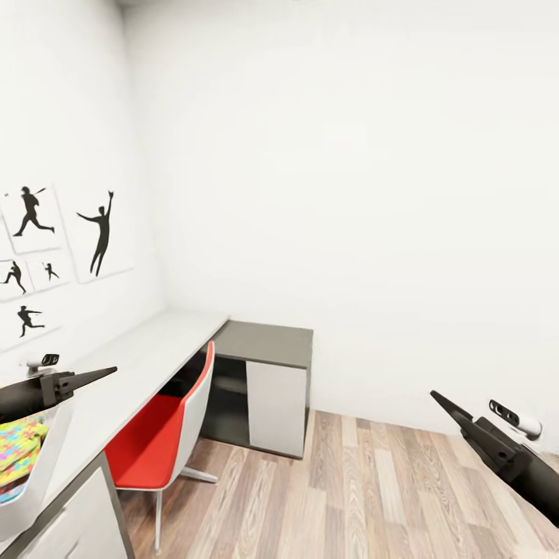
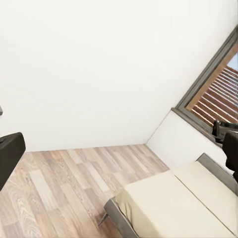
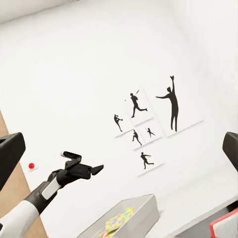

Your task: Put all the toys in the child's room - the three board games (two on the bed and one on the table), the two jigsaw puzzles on the table, and the tennis ball on the table - inside the toy box on the table in the child's room.

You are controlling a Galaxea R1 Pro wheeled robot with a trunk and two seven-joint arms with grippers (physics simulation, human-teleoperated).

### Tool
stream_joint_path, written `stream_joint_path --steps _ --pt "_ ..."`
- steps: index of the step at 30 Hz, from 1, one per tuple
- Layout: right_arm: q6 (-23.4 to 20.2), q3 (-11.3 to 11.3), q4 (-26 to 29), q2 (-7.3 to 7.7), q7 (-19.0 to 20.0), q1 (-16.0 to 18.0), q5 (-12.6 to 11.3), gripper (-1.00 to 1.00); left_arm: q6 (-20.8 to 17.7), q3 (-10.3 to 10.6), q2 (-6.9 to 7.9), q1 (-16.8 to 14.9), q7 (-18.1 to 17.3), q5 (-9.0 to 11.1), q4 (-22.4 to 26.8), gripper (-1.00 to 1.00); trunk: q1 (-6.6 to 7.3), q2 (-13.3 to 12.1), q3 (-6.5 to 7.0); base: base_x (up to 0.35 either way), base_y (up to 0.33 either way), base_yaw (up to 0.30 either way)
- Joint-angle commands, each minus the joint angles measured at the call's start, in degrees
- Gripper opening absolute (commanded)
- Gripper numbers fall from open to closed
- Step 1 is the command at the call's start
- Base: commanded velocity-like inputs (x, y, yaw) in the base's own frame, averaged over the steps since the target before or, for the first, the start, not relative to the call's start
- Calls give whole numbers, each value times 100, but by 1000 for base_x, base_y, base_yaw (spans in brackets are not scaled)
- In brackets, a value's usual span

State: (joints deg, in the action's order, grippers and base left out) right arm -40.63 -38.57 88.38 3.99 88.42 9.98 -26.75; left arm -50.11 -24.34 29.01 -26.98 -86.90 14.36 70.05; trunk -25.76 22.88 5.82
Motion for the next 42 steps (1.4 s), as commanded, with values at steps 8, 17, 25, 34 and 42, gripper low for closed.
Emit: stream_joint_path --steps 8,17,25,34,42 --pt "-45 20 -248 -6 -252 3 43 100 -5 26 -24 0 17 -16 0 100 -2 4 53 0 2 -206" --pt "-42 239 -733 -29 -2104 8 198 100 49 429 -314 -3 685 -289 0 100 -2 4 116 0 0 -206" --pt "-38 1119 -1391 -15 -5023 330 361 100 52 755 -912 -30 2111 -696 0 100 -2 4 167 0 0 -205" --pt "-12 2116 -3057 -36 -7597 786 414 100 62 1233 -1304 -43 3447 -761 -15 100 -2 4 195 0 0 -95" --pt "609 2953 -3575 -36 -8189 824 412 100 90 1614 -1351 -38 4144 -772 -509 100 -2 4 171 0 0 -9"
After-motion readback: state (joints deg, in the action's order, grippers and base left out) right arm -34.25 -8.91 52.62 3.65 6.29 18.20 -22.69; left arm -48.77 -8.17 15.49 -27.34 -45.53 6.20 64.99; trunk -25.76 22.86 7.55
